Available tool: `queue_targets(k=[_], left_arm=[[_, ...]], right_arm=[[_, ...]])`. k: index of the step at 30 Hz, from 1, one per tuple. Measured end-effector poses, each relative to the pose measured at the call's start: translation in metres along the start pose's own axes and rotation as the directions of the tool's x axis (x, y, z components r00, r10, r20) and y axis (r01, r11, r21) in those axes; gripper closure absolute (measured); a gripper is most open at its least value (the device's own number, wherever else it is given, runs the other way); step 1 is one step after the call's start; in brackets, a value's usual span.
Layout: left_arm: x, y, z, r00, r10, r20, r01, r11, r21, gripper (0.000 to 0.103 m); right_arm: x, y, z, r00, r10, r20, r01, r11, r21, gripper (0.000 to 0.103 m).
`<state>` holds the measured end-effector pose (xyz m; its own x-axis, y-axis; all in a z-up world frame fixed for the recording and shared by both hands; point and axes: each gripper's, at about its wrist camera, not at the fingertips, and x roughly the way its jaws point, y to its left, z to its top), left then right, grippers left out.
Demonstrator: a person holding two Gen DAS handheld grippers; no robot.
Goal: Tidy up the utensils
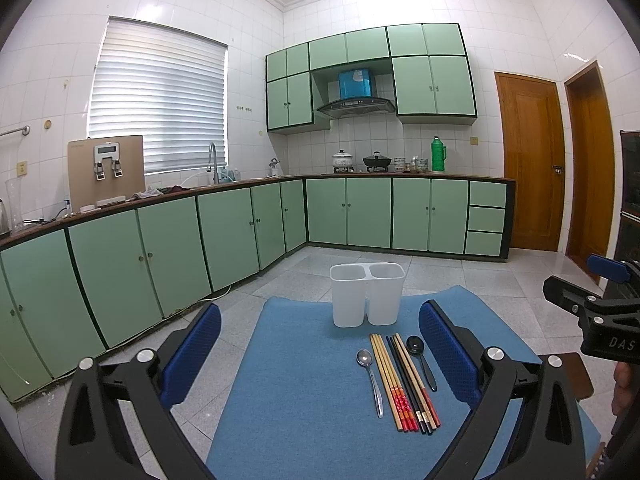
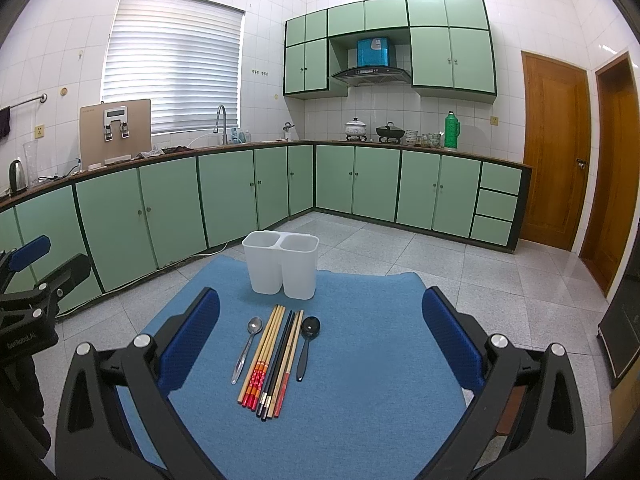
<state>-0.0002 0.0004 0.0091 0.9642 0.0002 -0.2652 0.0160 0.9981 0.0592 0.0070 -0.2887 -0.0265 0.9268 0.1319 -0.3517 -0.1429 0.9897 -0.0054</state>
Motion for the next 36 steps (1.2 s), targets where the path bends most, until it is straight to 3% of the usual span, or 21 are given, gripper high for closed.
queue_targets(k=[24, 31, 36], left_arm=[[0.016, -0.001, -0.011, 1.000, 0.000, -0.028, 0.000, 1.000, 0.000, 0.006], [0.062, 0.002, -0.023, 0.994, 0.024, -0.110, -0.024, 1.000, 0.009, 0.006], [0.113, 0.007, -0.043, 0.977, 0.039, -0.209, -0.037, 0.999, 0.011, 0.006]], right_arm=[[0.015, 0.002, -0.003, 1.000, -0.010, -0.027, 0.010, 1.000, 0.009, 0.005], [0.059, -0.001, -0.013, 0.994, -0.041, -0.102, 0.041, 0.999, 0.006, 0.005], [0.115, -0.007, -0.026, 0.980, -0.060, -0.189, 0.063, 0.998, 0.007, 0.005]])
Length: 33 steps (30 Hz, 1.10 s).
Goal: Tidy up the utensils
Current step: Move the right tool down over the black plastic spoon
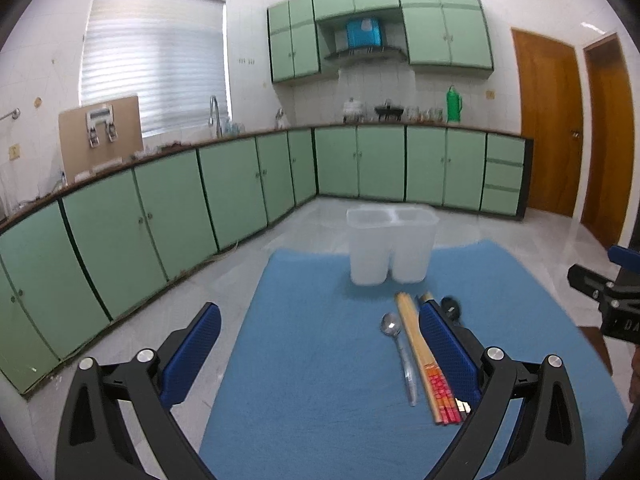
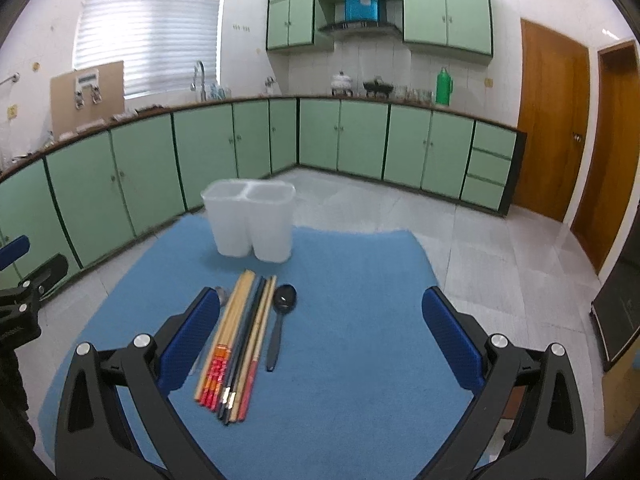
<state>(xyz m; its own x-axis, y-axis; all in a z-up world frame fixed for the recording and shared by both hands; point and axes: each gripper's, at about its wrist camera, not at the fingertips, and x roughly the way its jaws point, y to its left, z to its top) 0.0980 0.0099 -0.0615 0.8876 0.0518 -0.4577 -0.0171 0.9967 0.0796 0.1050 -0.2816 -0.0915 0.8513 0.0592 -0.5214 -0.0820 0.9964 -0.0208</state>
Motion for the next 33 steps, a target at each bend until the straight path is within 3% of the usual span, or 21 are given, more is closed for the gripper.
queue_targets(k=[9, 16, 21, 33], left_arm=[[0.093, -0.002, -0.019, 0.987, -0.006, -0.163, 0.007, 1.000, 0.007, 0.006], [0.142, -0.005, -0.032, 0.969, -0.012, -0.246, 0.012, 1.000, 0.000, 0.008], [0.157, -0.004, -0.042, 0.960, -0.012, -0.281, 0.011, 1.000, -0.005, 0.009], [0.175, -0.007, -0.042, 0.949, -0.034, -0.314, 0.037, 0.999, 0.002, 0.009]], right_arm=[[0.107, 0.007, -0.004, 0.988, 0.010, -0.157, -0.007, 1.000, 0.020, 0.006], [0.177, 0.016, -0.013, 0.963, 0.055, -0.264, -0.042, 0.998, 0.056, 0.025], [0.203, 0.024, -0.018, 0.948, 0.048, -0.315, -0.039, 0.999, 0.035, 0.032], [0.224, 0.025, -0.019, 0.930, 0.061, -0.364, -0.050, 0.998, 0.038, 0.043]])
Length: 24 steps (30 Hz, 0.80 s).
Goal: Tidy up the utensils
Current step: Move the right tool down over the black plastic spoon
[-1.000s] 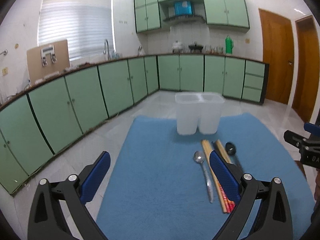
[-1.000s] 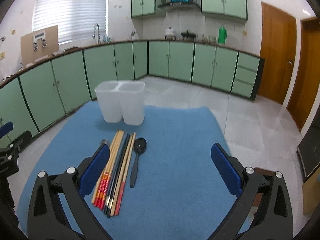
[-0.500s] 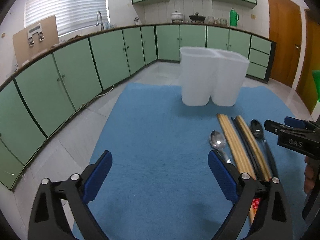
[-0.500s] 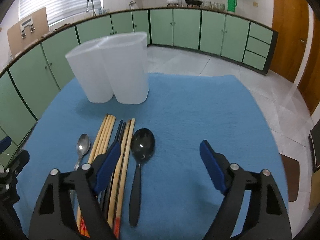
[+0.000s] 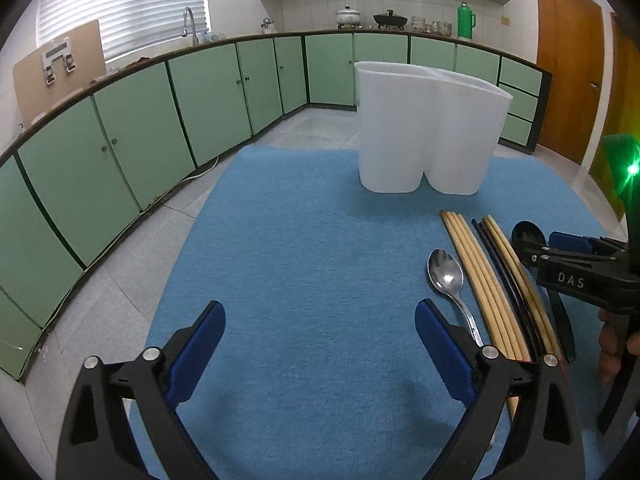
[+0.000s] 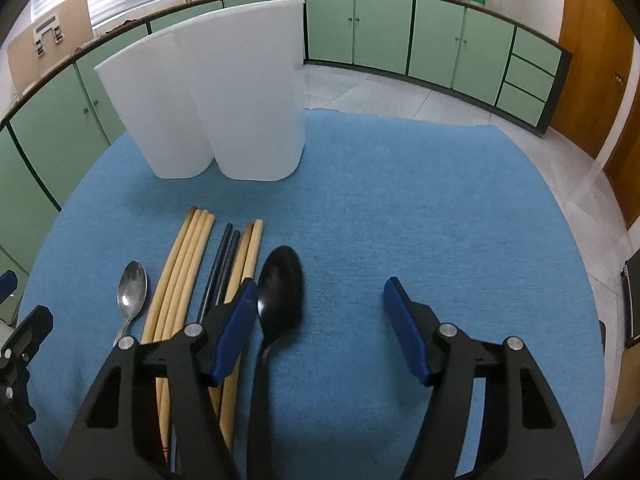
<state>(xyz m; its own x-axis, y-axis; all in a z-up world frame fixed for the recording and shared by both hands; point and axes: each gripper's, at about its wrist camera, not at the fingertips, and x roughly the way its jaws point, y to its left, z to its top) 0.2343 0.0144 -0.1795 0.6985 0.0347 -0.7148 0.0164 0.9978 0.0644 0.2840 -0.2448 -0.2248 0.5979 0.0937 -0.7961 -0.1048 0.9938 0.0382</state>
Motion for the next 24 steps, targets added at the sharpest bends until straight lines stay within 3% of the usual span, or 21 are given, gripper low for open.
queue_targets(k=[4, 11, 14, 16, 18, 24], left_arm=[[0.003, 0.000, 0.002, 1.000, -0.007, -0.006, 0.007, 1.000, 0.001, 0.009], [0.003, -0.005, 0.007, 1.000, -0.020, -0.003, 0.020, 1.000, 0.015, 0.009], [0.004, -0.008, 0.012, 1.000, -0.029, -0.001, 0.029, 0.999, 0.020, 0.009], [0.007, -0.012, 0.015, 0.999, -0.036, -0.003, 0.036, 0.999, 0.029, 0.009], [0.010, -0.018, 0.017, 0.999, -0.040, -0.002, 0.040, 0.998, 0.039, 0.009], [0.024, -0.034, 0.025, 0.996, -0.081, -0.020, 0.082, 0.996, 0.045, 0.009]], right_arm=[[-0.003, -0.008, 0.002, 0.999, -0.036, -0.001, 0.036, 0.999, -0.005, 0.044], [-0.004, -0.018, 0.010, 0.998, 0.055, -0.037, -0.050, 0.992, 0.114, 0.035], [-0.001, -0.014, 0.016, 0.998, 0.016, -0.057, -0.009, 0.993, 0.117, 0.035], [0.001, -0.012, 0.021, 0.998, -0.019, -0.061, 0.026, 0.993, 0.118, 0.039], [0.001, -0.005, 0.020, 0.998, -0.036, -0.046, 0.040, 0.995, 0.090, 0.068], [-0.004, -0.024, 0.022, 0.999, 0.006, -0.042, -0.002, 0.996, 0.086, 0.069]])
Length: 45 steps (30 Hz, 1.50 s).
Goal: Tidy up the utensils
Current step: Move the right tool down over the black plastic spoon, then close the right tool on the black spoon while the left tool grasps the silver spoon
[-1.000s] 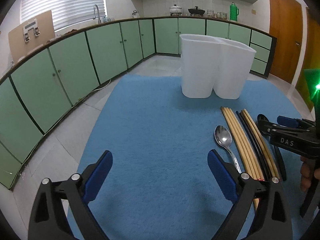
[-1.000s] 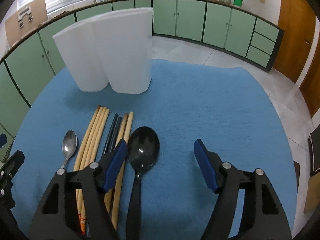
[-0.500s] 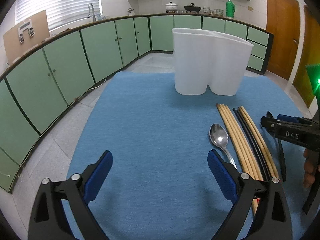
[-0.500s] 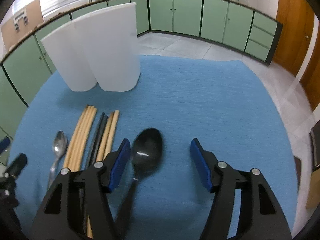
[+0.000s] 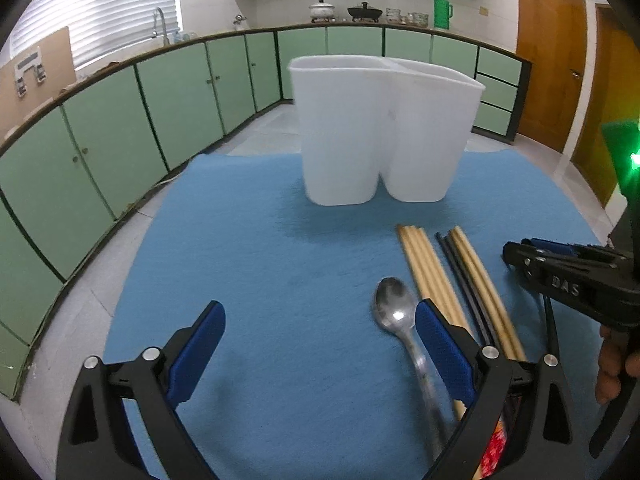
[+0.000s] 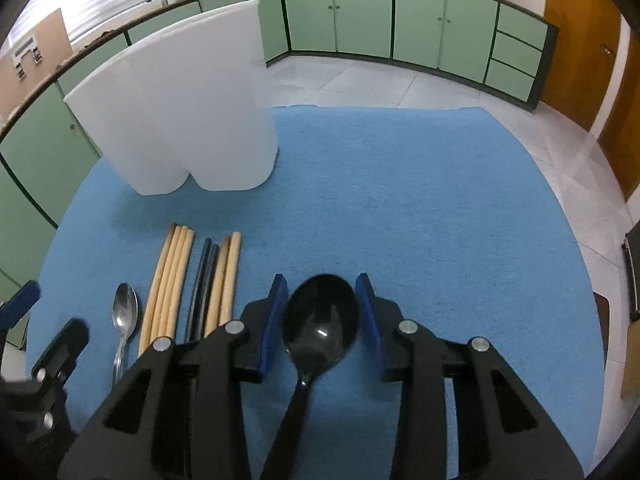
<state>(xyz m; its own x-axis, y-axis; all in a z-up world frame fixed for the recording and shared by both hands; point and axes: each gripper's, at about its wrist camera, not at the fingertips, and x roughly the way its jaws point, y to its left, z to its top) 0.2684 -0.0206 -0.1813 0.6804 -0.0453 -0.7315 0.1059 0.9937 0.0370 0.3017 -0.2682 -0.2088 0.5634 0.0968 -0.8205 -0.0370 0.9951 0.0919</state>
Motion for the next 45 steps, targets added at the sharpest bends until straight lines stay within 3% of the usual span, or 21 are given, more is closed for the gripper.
queue_targets(k=[3, 13, 22, 25, 28, 32, 34, 37, 39, 41, 45], left_arm=[[0.007, -0.009, 0.004, 1.000, -0.020, -0.012, 0.020, 1.000, 0.004, 0.009], [0.039, -0.013, 0.009, 0.993, 0.034, -0.112, -0.036, 0.999, -0.011, 0.009], [0.043, -0.007, 0.013, 0.990, 0.033, -0.137, -0.039, 0.998, -0.042, 0.008], [0.043, -0.005, 0.018, 0.991, 0.007, -0.137, -0.015, 0.998, -0.062, 0.016], [0.039, -0.007, 0.016, 0.991, -0.011, -0.132, 0.004, 0.999, -0.054, 0.031], [0.036, -0.013, 0.016, 0.992, -0.045, -0.117, 0.042, 0.999, -0.028, 0.065], [0.036, -0.016, 0.017, 0.993, -0.051, -0.108, 0.051, 0.999, -0.007, 0.073], [0.034, -0.014, 0.016, 0.993, -0.072, -0.091, 0.072, 0.997, -0.002, 0.075], [0.027, -0.010, 0.014, 0.992, -0.112, -0.059, 0.111, 0.994, -0.020, 0.075], [0.015, -0.002, 0.010, 0.990, -0.142, 0.002, 0.142, 0.990, -0.020, 0.075], [-0.021, 0.008, 0.002, 0.968, -0.191, 0.165, 0.194, 0.981, -0.005, 0.075]], right_arm=[[-0.002, -0.012, -0.001, 1.000, 0.014, 0.004, -0.014, 1.000, 0.010, 0.069], [-0.005, -0.004, -0.018, 0.999, 0.020, 0.034, -0.019, 1.000, -0.018, 0.068], [-0.003, -0.004, -0.015, 1.000, 0.023, 0.015, -0.023, 0.999, -0.038, 0.067], [-0.001, -0.007, -0.008, 0.999, 0.039, -0.010, -0.039, 0.999, -0.030, 0.066], [0.002, -0.009, -0.002, 0.999, 0.040, -0.037, -0.041, 0.999, -0.020, 0.066], [0.005, -0.008, 0.004, 0.998, 0.027, -0.059, -0.029, 0.999, -0.035, 0.071], [0.005, -0.008, 0.006, 0.998, 0.031, -0.060, -0.034, 0.999, -0.041, 0.071], [-0.002, -0.012, 0.005, 0.996, 0.087, -0.028, -0.088, 0.996, -0.031, 0.072], [-0.013, -0.013, 0.002, 0.992, 0.115, 0.046, -0.112, 0.992, -0.052, 0.072], [-0.025, -0.013, 0.001, 0.986, 0.124, 0.110, -0.116, 0.990, -0.081, 0.072], [-0.051, -0.013, -0.001, 0.949, 0.177, 0.262, -0.145, 0.980, -0.135, 0.072]])
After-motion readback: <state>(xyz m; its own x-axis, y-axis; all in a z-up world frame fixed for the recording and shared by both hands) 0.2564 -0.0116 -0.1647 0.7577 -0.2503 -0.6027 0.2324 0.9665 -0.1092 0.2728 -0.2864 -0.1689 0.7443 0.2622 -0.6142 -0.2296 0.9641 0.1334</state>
